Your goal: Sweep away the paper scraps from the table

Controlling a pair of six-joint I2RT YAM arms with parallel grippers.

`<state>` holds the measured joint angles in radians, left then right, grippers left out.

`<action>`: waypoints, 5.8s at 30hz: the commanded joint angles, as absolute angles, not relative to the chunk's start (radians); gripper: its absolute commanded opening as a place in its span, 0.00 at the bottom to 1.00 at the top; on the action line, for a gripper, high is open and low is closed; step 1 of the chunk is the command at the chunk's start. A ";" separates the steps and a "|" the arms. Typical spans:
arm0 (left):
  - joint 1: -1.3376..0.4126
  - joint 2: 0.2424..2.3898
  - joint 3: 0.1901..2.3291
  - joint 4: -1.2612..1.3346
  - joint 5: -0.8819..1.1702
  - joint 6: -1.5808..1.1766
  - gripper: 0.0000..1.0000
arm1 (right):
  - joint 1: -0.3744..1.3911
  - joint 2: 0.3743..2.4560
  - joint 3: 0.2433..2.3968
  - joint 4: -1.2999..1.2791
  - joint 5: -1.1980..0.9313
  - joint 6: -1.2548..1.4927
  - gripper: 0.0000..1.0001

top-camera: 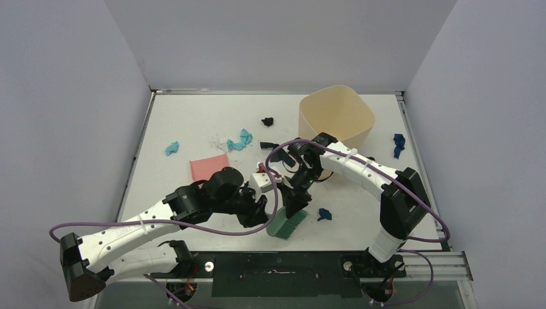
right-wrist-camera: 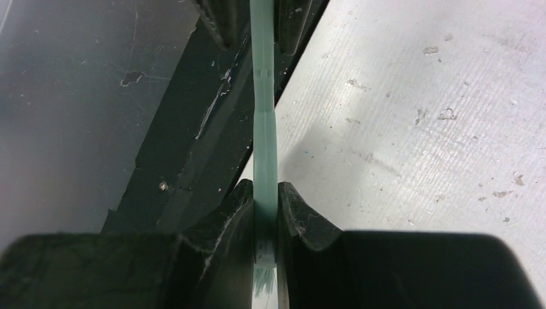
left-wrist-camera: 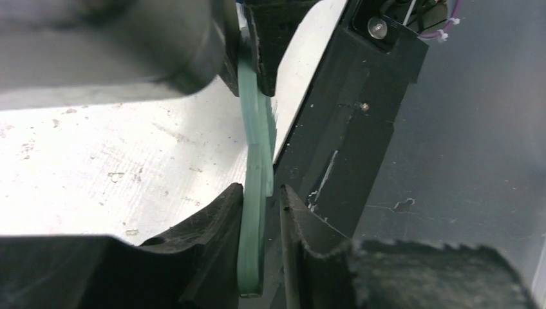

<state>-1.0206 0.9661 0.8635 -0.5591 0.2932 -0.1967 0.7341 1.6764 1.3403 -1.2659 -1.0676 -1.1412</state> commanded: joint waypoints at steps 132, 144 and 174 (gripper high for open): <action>-1.035 0.179 0.658 -0.625 -1.252 -0.499 0.00 | 1.099 2.242 1.876 -0.454 -0.014 0.106 0.14; -1.035 0.167 0.656 -0.613 -1.250 -0.491 0.00 | 0.916 1.916 1.728 -0.520 -0.320 -0.123 0.05; -1.170 1.123 0.975 0.146 -0.222 -0.429 0.00 | 0.100 1.290 1.756 -0.590 -0.088 -0.139 0.05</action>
